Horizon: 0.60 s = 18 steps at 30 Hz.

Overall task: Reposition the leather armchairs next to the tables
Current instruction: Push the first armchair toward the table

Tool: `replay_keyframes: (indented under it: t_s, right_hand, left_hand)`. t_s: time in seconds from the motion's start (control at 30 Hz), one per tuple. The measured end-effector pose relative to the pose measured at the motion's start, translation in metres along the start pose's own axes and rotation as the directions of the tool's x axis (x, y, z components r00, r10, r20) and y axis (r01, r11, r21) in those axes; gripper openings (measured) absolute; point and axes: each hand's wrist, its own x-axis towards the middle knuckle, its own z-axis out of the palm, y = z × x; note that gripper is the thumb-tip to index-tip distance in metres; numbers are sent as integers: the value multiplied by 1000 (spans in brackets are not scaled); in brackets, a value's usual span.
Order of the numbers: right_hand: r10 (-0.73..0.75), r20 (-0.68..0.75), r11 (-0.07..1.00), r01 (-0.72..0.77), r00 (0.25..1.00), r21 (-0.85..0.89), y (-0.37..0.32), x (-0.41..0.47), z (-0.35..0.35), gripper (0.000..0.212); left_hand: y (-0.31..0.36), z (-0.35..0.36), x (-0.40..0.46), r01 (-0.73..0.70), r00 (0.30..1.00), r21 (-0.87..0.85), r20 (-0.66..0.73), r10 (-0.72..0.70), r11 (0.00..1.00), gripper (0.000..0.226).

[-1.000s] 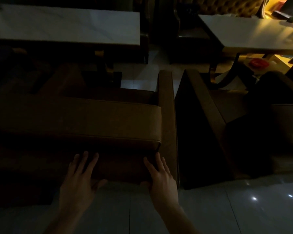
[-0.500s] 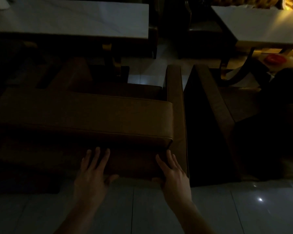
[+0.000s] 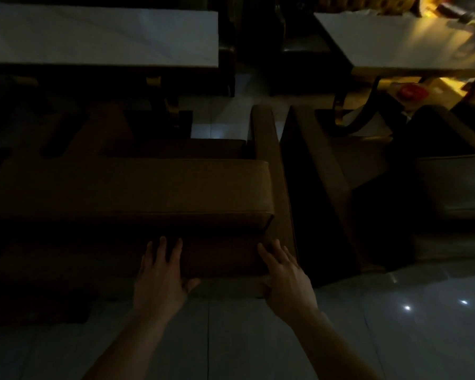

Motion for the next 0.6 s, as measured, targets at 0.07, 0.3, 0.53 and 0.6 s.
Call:
replay_keyframes:
  t_s: [0.07,0.3,0.53,0.6]
  right_hand:
    - [24,-13,1000,-24,1000,9,2,-14,-20,90]
    - [204,-96,979,-204,974,8,34,-61,-89,91]
    - [286,-164,958,-285,944,33,122,-128,-159,88]
    - [290,-157,957,-288,944,37,158,-151,-186,87]
  left_hand:
    - [19,-12,-6,-5,1000,-12,14,5,1000,89]
    - [108,-45,-33,-227,973,-93,15,229,970,87]
    - [228,-66,-69,-334,943,-118,-39,331,935,94]
    - [269,-67,-82,-342,940,-127,-47,339,931,96]
